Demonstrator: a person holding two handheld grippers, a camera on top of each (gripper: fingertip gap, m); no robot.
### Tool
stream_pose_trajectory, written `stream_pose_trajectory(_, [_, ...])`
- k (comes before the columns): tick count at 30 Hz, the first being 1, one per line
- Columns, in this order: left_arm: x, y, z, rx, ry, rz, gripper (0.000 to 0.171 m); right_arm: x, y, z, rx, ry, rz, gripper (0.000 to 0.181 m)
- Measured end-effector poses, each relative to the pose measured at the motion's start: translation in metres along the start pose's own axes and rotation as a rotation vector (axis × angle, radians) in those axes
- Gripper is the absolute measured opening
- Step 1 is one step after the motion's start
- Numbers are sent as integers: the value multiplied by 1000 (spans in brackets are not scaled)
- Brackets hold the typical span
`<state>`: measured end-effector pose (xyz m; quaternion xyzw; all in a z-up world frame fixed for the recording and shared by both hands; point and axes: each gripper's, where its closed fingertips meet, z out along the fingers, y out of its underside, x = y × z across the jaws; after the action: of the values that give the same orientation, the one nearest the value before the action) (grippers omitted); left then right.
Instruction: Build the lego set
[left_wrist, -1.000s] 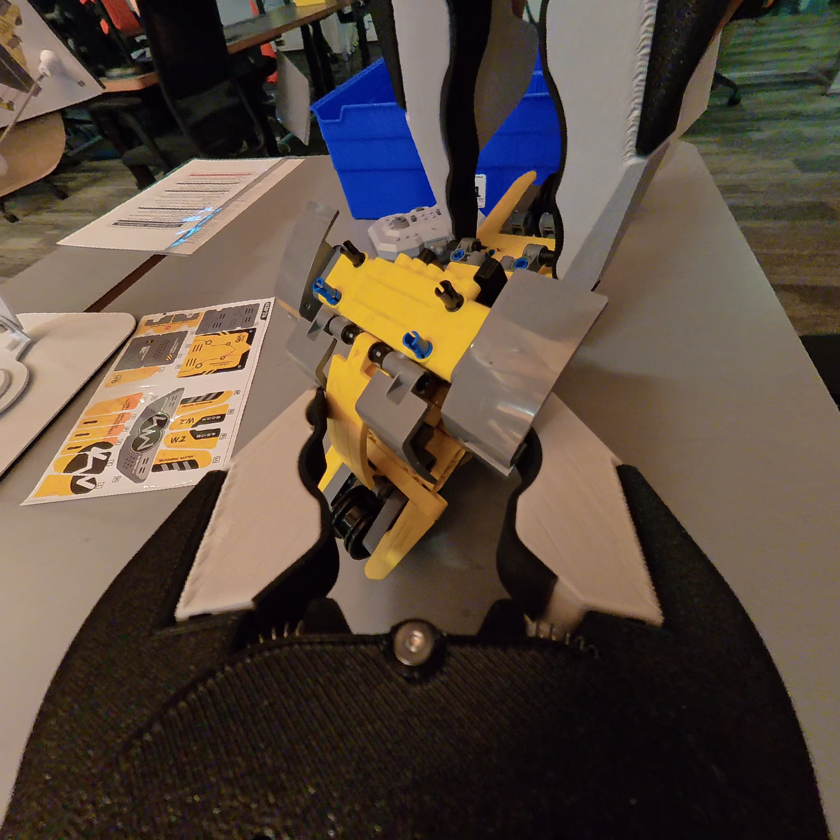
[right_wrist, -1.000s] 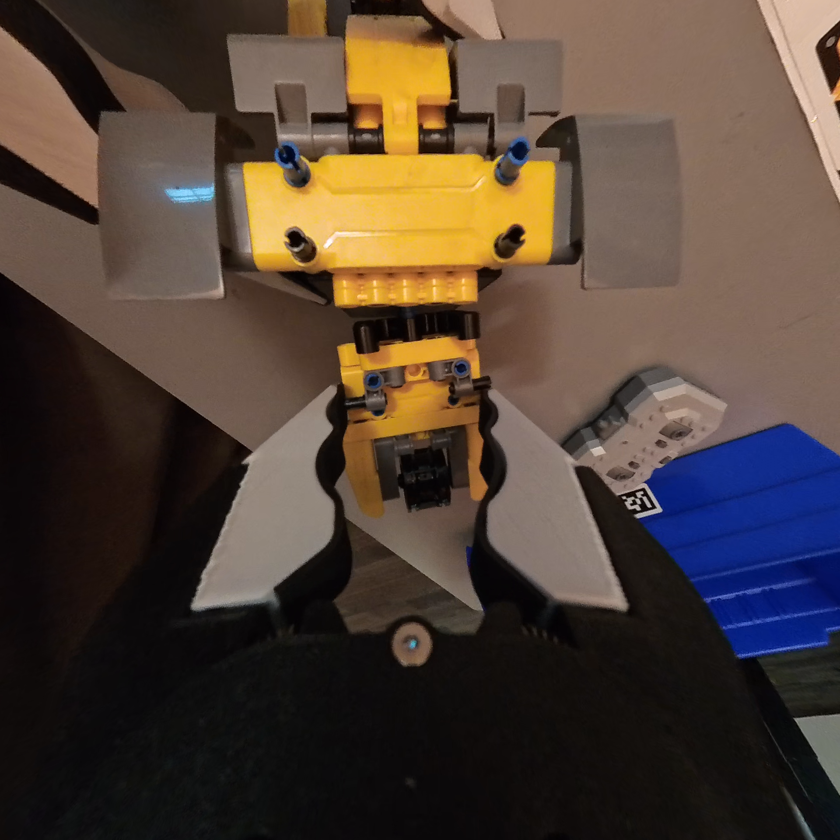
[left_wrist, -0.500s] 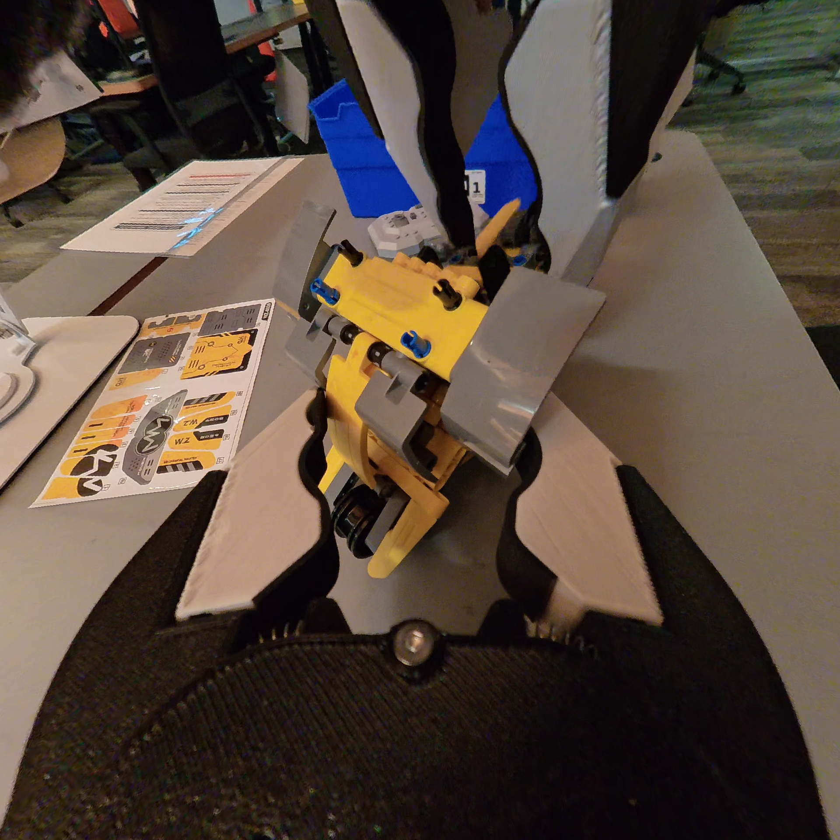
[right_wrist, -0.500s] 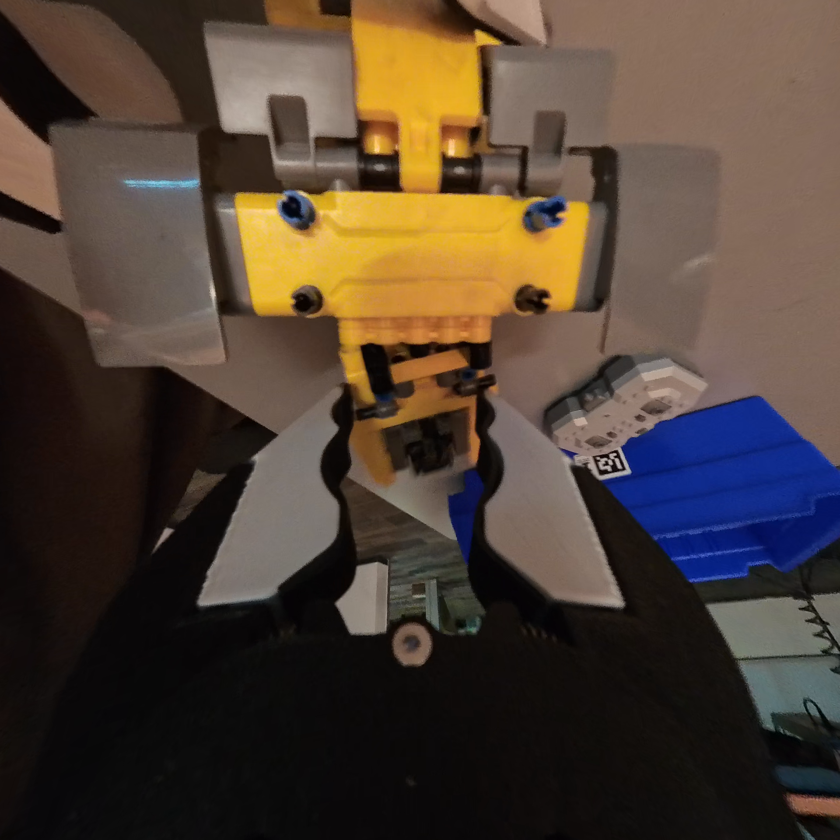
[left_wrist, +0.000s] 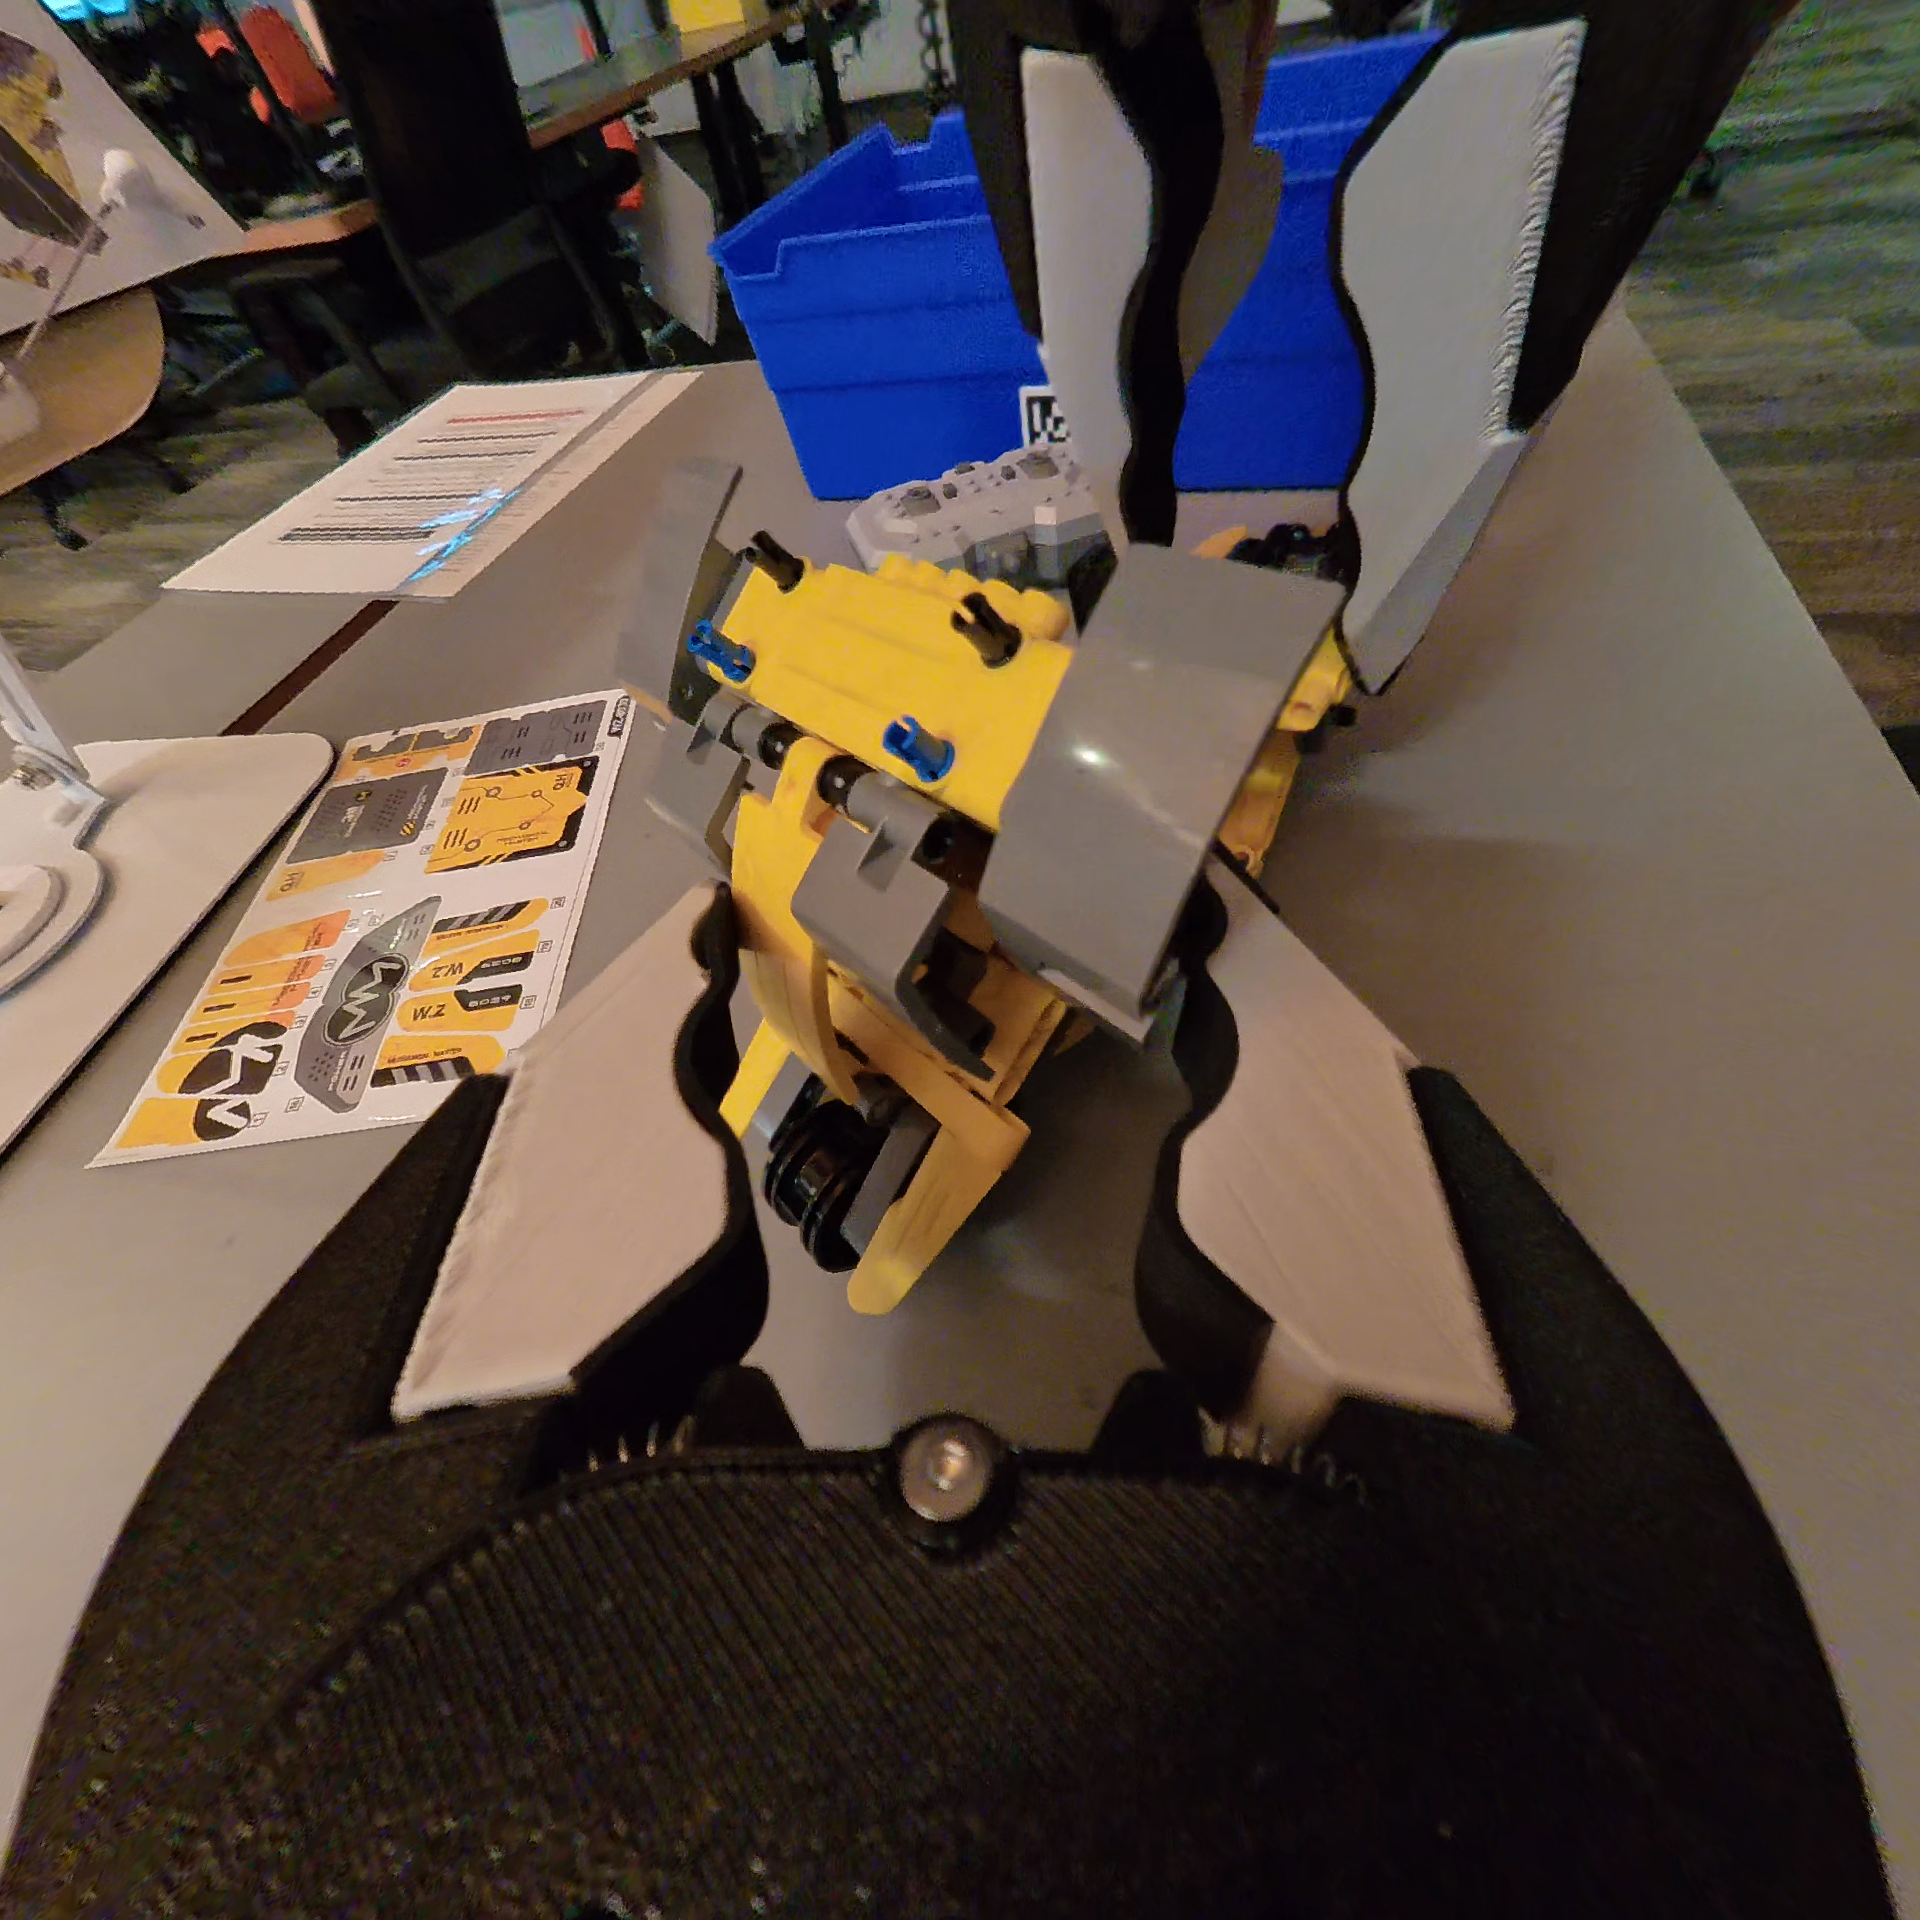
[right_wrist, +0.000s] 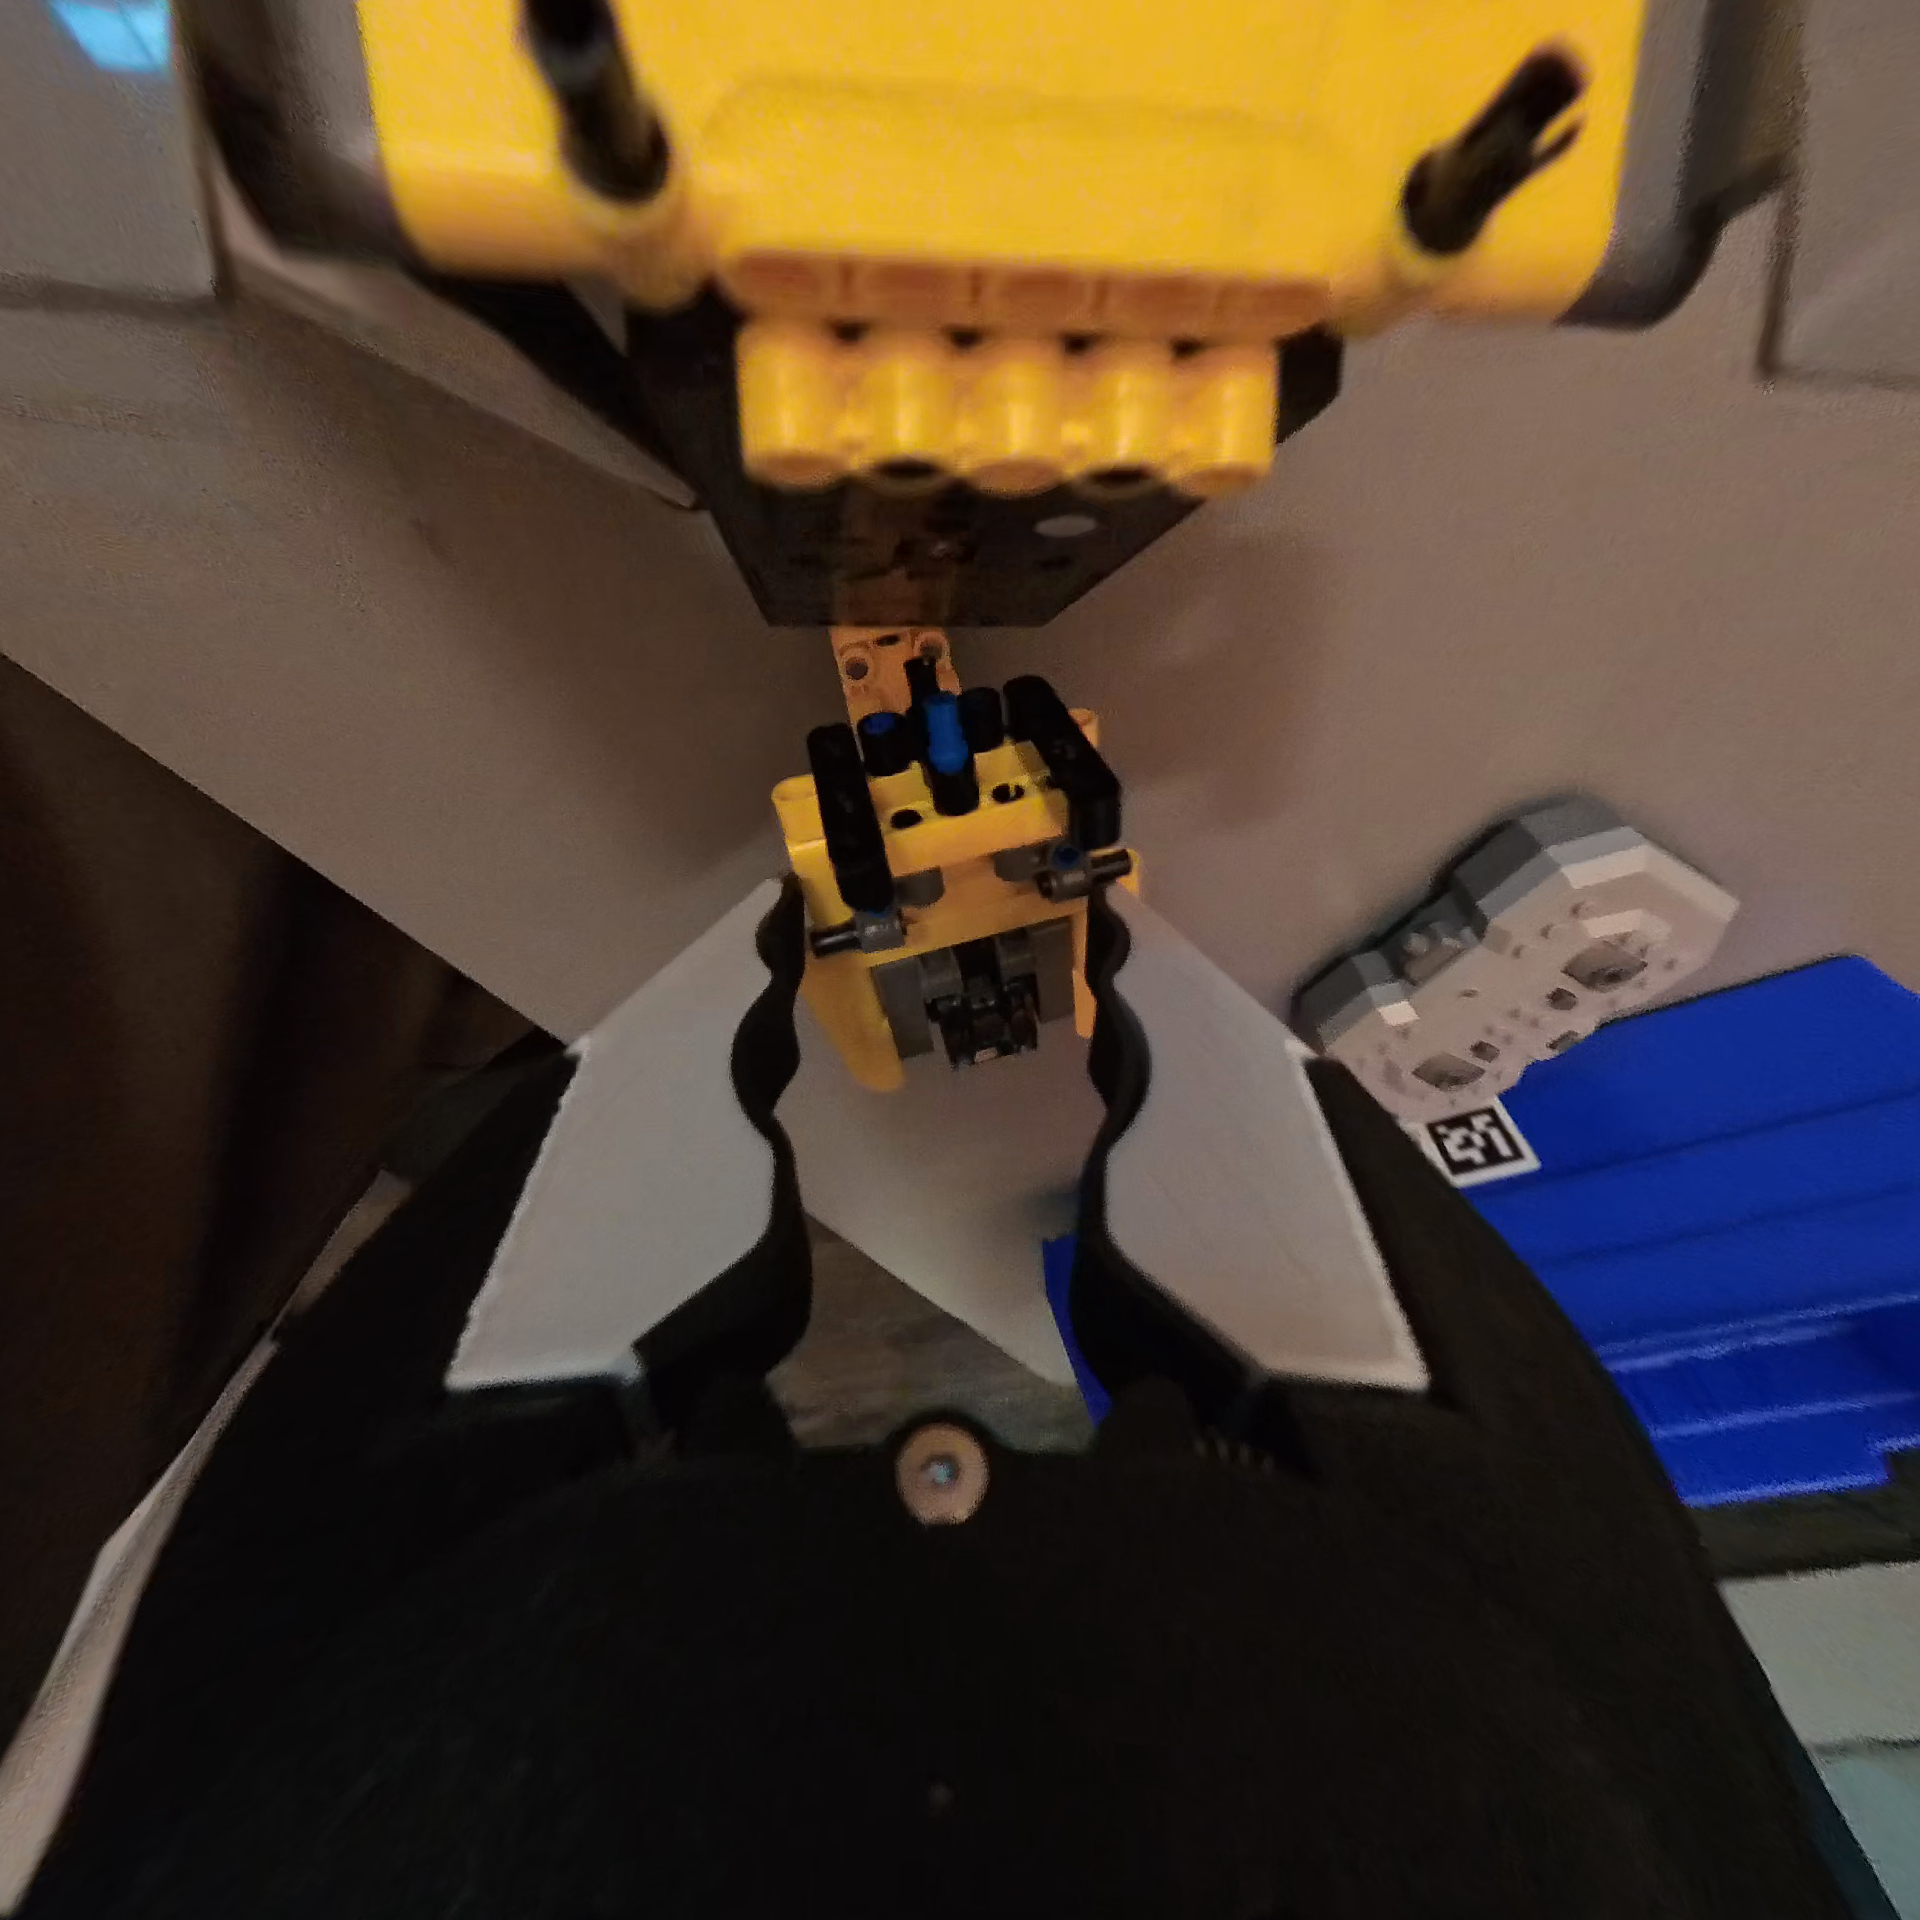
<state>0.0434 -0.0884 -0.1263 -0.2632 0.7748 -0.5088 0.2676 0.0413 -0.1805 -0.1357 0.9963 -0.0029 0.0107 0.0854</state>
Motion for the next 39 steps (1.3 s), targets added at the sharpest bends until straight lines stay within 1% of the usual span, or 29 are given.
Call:
stream_pose_trajectory(5, [-1, -1, -2, 1, 6, -26, 86, -1, 3, 3, 174, -36, 48, 54])
stream_pose_trajectory(10, [-1, 2, -5, -16, 5, -52, 93, -5, 14, 9, 320, -81, 108, 57])
stream_pose_trajectory(13, [1, 3, -4, -26, -3, -59, 91, -5, 22, 14, 392, -98, 143, 58])
stream_pose_trajectory(15, [1, 5, -2, -36, -17, -65, 95, -4, 27, 14, 451, -107, 178, 60])
stream_pose_trajectory(16, [1, 8, -1, -49, -23, -63, 91, -2, 30, 13, 489, -109, 199, 61])
stream_pose_trajectory(18, [0, 11, 1, -67, -39, -56, 89, 6, 33, 8, 582, -103, 249, 61])
stream_pose_trajectory(21, [-2, 7, -2, -55, -75, -55, 91, 26, 36, -2, 783, -50, 347, 68])
stream_pose_trajectory(23, [-6, 4, -8, -49, -105, -85, 97, 45, 42, -4, 908, 22, 414, 79])
stream_pose_trajectory(24, [-8, 2, -12, -42, -118, -111, 98, 54, 46, -2, 951, 64, 448, 80])
stream_pose_trajectory(27, [-8, 6, -30, -50, -159, -205, 98, 69, 61, 17, 1013, 139, 556, 77])
stream_pose_trajectory(31, [-21, 29, -60, -123, -295, -274, 108, 68, 73, 36, 1120, 154, 671, 74])
stream_pose_trajectory(33, [-31, 39, -72, -156, -345, -317, 110, 65, 77, 40, 1128, 184, 683, 74])
stream_pose_trajectory(34, [-35, 45, -76, -178, -352, -353, 113, 64, 79, 39, 1127, 211, 677, 74])
stream_pose_trajectory(36, [-49, 53, -82, -198, -383, -432, 112, 63, 81, 29, 1147, 276, 645, 74])
stream_pose_trajectory(39, [-73, 56, -90, -177, -433, -482, 110, 63, 77, -6, 1214, 339, 584, 77])
